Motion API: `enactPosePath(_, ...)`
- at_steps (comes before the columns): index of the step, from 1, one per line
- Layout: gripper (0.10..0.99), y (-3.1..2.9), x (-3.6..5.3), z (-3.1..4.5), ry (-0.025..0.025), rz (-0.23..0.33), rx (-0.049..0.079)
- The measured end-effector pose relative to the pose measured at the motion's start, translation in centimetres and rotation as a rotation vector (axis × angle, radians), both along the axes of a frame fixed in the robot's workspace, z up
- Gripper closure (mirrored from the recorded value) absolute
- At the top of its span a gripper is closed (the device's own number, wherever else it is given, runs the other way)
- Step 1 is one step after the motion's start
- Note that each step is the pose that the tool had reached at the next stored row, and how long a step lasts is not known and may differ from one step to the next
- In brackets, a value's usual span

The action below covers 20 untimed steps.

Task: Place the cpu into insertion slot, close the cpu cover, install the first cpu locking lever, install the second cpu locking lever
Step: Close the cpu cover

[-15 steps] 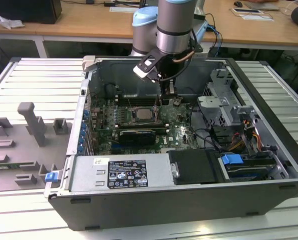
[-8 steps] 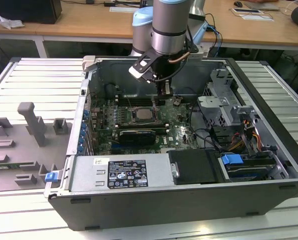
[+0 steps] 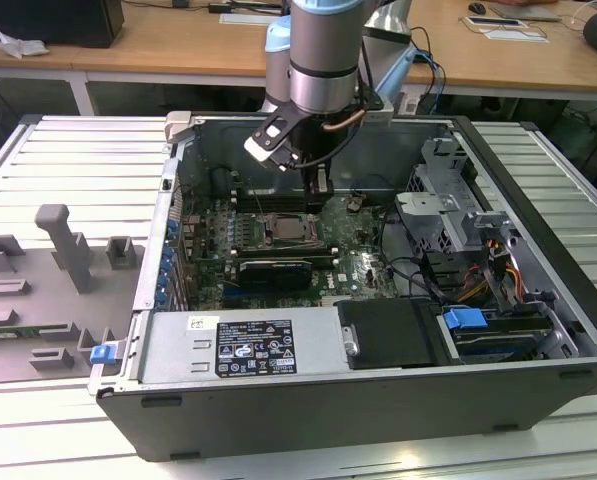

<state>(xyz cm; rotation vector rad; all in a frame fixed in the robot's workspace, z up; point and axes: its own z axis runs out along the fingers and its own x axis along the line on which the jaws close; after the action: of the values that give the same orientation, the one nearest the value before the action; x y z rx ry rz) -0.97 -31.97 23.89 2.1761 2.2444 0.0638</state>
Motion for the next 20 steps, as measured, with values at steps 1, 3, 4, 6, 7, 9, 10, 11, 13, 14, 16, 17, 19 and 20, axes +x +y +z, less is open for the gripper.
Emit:
enactPosePath(1,0.98,0.0,-0.06,-0.18,0.0,0.0,0.0)
enactPosePath(3,0.98,0.0,-0.24,-0.54,0.0,0.0,0.0)
enactPosePath(4,0.98,0.0,-0.41,-0.64,0.0,0.0,0.0)
enactPosePath(6,0.98,0.0,-0.77,-0.66,0.0001,0.0,0.0)
enactPosePath(7,0.98,0.0,-0.97,-0.67,0.0,0.0,0.0)
enactPosePath(9,0.98,0.0,-1.55,-0.68,0.0,0.0,0.0)
enactPosePath(10,0.98,0.0,-1.9,-0.71,-0.0001,0.0,0.0)
enactPosePath(11,0.98,-0.01,-2.05,-0.74,0.0,0.0,0.0)
enactPosePath(13,0.98,-0.01,-2.24,-0.85,0.0,0.0,0.0)
enactPosePath(14,0.98,-0.03,-2.35,-0.9,0.0001,0.001,0.0)
enactPosePath(16,0.98,-0.07,-2.59,-0.98,0.0,0.001,0.0)
enactPosePath(17,0.98,-0.09,-2.86,-1.0,0.0,0.001,0.001)
enactPosePath(19,0.98,-0.09,-3.34,-1.04,0.0,0.001,0.001)
enactPosePath(20,0.98,-0.09,-3.53,-1.07,-0.0001,0.001,0.001)
